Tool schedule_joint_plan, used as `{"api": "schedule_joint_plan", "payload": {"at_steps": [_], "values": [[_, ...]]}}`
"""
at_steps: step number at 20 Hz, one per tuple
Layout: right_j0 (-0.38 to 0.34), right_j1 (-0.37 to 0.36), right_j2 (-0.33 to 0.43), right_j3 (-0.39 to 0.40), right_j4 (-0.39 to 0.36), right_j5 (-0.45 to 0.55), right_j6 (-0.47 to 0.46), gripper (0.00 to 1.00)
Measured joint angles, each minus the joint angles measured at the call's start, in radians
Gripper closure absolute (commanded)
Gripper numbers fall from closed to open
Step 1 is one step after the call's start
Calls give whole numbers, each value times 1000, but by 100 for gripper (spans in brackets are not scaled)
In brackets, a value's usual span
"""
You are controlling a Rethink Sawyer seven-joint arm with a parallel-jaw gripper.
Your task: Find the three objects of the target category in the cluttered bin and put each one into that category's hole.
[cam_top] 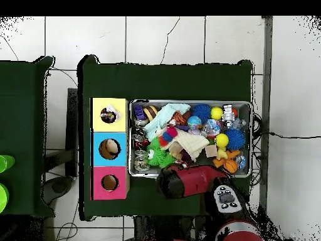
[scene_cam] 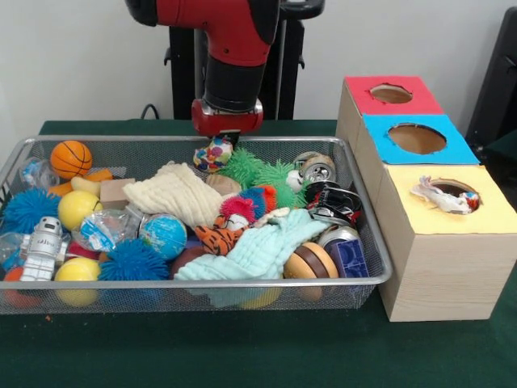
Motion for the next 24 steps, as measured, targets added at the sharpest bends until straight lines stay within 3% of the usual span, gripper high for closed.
{"api": "schedule_joint_plan", "payload": {"at_steps": [7, 14, 18, 24], "values": [[-27, -47, 3, 50, 2, -43, 0, 100], [-43, -210, 32, 139, 78, 6, 0, 100], [8, -310, 33, 157, 150, 89, 0, 100], [107, -393, 33, 159, 224, 187, 0, 100]]}}
